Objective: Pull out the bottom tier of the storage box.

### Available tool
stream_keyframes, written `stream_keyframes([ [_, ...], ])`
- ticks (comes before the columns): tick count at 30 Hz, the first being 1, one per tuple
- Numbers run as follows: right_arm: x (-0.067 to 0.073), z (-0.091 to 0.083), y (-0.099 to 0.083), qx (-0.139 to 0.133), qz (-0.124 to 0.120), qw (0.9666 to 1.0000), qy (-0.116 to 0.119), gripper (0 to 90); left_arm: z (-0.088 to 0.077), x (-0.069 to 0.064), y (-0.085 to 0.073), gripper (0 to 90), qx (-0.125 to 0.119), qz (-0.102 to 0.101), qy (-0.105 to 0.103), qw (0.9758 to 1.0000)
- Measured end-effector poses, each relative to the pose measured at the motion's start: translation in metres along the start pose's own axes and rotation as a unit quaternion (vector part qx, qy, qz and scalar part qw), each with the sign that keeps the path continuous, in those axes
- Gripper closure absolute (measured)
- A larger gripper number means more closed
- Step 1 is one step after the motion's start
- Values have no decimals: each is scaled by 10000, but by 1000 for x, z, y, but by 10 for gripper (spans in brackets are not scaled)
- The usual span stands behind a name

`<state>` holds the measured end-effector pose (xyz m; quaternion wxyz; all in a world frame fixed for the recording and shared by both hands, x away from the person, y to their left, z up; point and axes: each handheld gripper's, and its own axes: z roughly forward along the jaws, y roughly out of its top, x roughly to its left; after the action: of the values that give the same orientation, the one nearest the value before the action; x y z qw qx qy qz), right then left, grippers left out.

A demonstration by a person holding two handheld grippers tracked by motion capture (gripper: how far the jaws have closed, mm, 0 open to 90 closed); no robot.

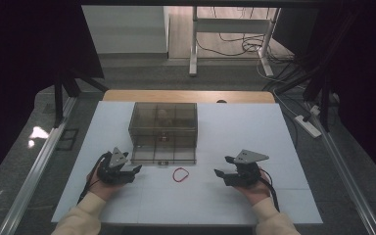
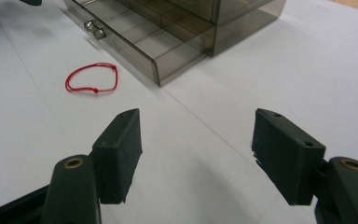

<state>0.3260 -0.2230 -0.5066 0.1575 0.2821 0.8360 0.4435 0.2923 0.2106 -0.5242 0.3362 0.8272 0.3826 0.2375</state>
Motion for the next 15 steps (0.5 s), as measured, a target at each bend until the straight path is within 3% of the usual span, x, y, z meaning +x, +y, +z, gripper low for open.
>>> stream_keyframes([
  [9,-1,-17,-6,-111,-26,9999,-34,307,0,-4,5,297,-10,55,29,10000],
  [15,0,-32,-13,-122,-93,9998,-131,298,2,-5,10,294,-51,-48,-193,9998],
])
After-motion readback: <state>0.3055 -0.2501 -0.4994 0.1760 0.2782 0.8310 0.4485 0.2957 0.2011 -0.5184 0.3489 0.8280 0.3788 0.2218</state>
